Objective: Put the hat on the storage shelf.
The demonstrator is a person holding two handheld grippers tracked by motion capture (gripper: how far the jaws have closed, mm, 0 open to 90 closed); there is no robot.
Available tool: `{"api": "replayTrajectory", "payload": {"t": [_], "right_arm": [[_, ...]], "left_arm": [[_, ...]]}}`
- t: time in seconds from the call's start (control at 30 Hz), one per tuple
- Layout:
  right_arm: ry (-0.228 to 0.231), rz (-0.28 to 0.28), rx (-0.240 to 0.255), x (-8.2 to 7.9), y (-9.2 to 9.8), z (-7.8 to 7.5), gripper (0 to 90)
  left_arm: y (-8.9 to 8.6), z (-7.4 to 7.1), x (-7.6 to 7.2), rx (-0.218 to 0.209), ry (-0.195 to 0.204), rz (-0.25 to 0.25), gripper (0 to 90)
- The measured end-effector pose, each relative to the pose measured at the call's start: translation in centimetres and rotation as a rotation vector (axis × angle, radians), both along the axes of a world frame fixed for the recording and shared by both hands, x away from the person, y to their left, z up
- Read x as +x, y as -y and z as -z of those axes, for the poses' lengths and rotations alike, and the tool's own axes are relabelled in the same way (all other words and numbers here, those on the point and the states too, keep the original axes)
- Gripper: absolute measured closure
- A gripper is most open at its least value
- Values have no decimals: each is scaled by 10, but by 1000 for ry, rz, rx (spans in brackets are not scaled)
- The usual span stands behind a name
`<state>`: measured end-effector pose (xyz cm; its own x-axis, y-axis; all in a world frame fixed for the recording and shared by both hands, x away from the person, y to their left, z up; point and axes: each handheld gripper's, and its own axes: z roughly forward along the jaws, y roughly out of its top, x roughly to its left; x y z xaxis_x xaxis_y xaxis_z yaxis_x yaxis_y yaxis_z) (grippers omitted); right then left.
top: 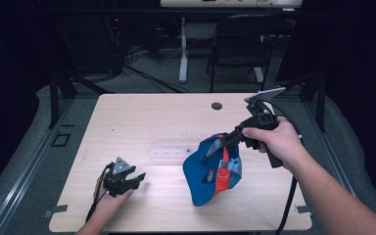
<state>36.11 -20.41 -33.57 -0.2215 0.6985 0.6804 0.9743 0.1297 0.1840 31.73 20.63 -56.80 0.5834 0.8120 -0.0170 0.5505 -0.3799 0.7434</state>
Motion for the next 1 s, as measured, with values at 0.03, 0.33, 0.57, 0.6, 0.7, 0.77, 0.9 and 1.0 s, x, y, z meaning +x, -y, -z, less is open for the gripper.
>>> {"api": "replayTrajectory", "payload": {"t": [0.03, 0.33, 0.57, 0.6, 0.7, 0.77, 0.9, 1.0], "right_arm": [[7, 4, -2, 0, 0, -1, 784], [29, 24, 13, -1, 4, -15, 784], [34, 48, 50, 2, 10, -21, 784], [43, 58, 61, 3, 10, -21, 784], [44, 52, 68, 5, 9, -22, 784], [49, 65, 80, 6, 7, -23, 784], [50, 55, 96, 10, 4, -26, 784], [56, 55, 102, 13, 2, -27, 784]], "left_arm": [[0, 0, 0, 1, 0, 2, 510], [2, -1, -1, 11, -9, 20, 509], [7, -4, -5, -10, 16, 35, 508], [9, -4, -6, -17, 22, 39, 508], [13, -7, -9, -20, 29, 53, 508], [14, -7, -10, -20, 33, 59, 508], [23, -12, -16, -31, 45, 87, 506], [28, -15, -19, -46, 54, 105, 506]]}}
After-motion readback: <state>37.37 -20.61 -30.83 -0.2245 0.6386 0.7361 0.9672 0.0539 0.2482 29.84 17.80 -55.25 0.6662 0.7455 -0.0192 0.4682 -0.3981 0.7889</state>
